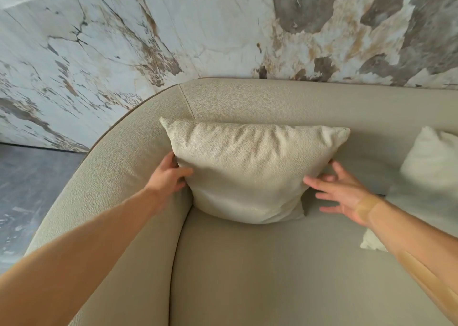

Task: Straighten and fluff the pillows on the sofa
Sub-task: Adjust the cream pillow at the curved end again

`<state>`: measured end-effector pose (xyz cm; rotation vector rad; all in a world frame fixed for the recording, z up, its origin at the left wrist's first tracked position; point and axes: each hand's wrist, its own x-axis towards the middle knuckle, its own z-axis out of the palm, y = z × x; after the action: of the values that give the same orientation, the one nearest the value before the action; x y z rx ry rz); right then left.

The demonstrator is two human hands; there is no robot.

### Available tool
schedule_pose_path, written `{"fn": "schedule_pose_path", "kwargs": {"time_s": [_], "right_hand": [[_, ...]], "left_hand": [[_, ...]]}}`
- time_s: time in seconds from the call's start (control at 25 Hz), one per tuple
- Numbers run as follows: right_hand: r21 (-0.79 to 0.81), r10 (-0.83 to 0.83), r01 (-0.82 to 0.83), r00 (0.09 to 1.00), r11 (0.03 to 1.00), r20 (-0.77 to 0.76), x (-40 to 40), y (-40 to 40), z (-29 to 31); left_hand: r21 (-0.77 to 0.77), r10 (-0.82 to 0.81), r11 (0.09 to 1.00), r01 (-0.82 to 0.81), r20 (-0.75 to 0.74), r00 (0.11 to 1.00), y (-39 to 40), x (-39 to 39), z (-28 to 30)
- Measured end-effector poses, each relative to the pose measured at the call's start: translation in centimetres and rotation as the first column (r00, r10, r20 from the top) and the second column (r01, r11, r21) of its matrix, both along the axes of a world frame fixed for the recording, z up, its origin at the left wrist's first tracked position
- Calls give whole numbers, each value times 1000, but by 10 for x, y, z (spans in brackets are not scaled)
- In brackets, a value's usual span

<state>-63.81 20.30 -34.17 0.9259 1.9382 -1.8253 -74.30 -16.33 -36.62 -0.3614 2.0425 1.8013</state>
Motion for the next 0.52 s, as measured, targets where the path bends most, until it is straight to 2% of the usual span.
{"fn": "schedule_pose_path", "kwargs": {"time_s": [0.08,0.28,0.52], "right_hand": [[7,-12,12,1000,1000,-8,-1,-13,-12],[96,-123,133,987,986,-107,-17,-21,-22],[154,-112,121,991,981,-66,-14,-11,-25]], "left_hand": [[-45,-98,994,101,49,994,8,7,-10],[-298,-103,951,84,-50,993,22,-2,-11],[-377,-176,915,145,-50,983,26,-4,-15]]}}
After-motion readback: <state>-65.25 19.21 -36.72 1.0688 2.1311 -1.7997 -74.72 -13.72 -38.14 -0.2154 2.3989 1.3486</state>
